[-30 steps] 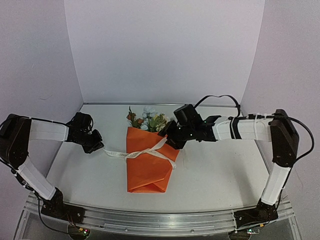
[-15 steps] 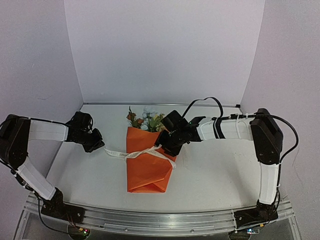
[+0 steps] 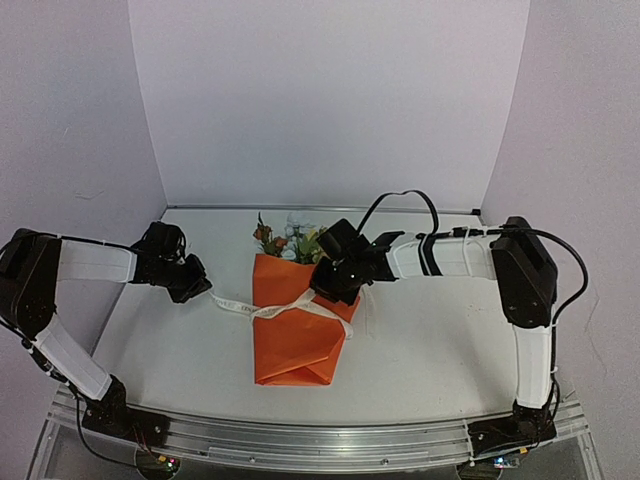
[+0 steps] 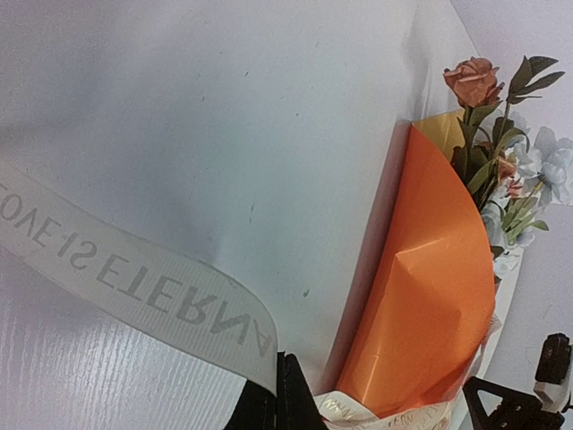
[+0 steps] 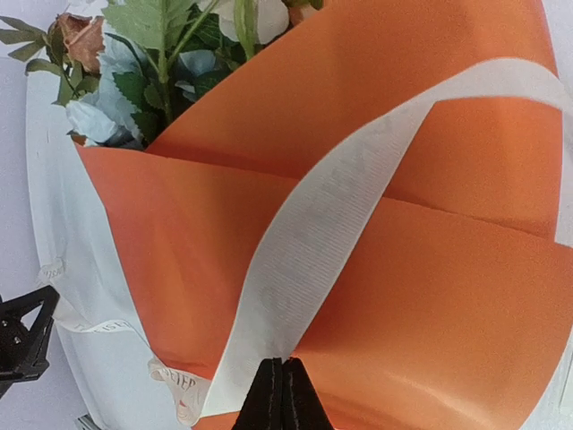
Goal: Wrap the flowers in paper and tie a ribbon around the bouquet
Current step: Cross the ribbon over the folded bouquet.
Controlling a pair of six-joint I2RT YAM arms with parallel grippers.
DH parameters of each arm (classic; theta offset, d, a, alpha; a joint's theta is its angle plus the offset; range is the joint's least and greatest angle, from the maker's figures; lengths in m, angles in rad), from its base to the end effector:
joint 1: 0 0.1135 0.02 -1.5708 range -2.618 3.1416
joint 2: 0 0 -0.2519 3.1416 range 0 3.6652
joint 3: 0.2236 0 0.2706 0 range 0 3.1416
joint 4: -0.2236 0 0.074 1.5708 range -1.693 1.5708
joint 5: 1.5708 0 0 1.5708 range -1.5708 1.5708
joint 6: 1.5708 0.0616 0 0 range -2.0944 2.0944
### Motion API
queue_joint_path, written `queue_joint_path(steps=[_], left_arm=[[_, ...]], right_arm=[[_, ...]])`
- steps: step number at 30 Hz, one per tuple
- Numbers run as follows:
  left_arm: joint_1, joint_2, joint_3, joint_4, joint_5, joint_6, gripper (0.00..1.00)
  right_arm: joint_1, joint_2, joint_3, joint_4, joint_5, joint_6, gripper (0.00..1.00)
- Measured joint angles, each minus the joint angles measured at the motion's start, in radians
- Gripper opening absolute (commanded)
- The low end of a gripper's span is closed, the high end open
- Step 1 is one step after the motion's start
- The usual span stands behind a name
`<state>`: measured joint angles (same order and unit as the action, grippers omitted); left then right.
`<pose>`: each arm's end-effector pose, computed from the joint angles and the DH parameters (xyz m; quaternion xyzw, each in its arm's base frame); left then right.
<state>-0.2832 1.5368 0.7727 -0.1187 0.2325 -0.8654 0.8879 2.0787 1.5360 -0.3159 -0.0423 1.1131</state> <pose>0.3115 -0.1054 0.1225 -0.2309 0.9069 -0.2737 0.2219 0.3059 0.3802 0.1461 0.0980 0.9319 0.3041 0.1715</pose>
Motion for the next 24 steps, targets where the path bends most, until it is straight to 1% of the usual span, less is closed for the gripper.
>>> queue_joint_path(steps=[3, 9, 10, 11, 15, 18, 20, 22, 24], left_arm=[[-0.006, 0.000, 0.000, 0.016, 0.006, -0.010, 0.00], [-0.019, 0.007, -0.004, 0.047, 0.019, -0.042, 0.00], [-0.019, 0.007, -0.007, 0.054, 0.020, -0.048, 0.00], [-0.020, 0.007, -0.011, 0.060, 0.021, -0.053, 0.00], [-0.021, 0.007, -0.031, 0.073, 0.023, -0.068, 0.00], [-0.023, 0.009, -0.037, 0.075, 0.025, -0.076, 0.00], [-0.025, 0.010, -0.037, 0.077, 0.026, -0.077, 0.00], [-0.026, 0.012, -0.037, 0.077, 0.026, -0.077, 0.00], [-0.026, 0.017, -0.037, 0.077, 0.026, -0.077, 0.00]], right_arm=[[0.000, -0.014, -0.037, 0.009, 0.018, -0.007, 0.00], [0.000, -0.115, -0.197, 0.001, 0.057, -0.012, 0.00], [0.000, -0.131, -0.214, 0.004, 0.059, -0.012, 0.01], [0.000, -0.146, -0.229, 0.007, 0.062, -0.013, 0.08], [0.000, -0.201, -0.279, 0.015, 0.077, -0.033, 0.43], [0.000, -0.232, -0.301, 0.034, 0.079, -0.059, 0.58], [0.000, -0.273, -0.344, 0.053, 0.076, -0.083, 0.61], [0.001, -0.327, -0.402, 0.068, 0.069, -0.104, 0.60], [0.005, -0.375, -0.456, 0.078, 0.060, -0.130, 0.56]])
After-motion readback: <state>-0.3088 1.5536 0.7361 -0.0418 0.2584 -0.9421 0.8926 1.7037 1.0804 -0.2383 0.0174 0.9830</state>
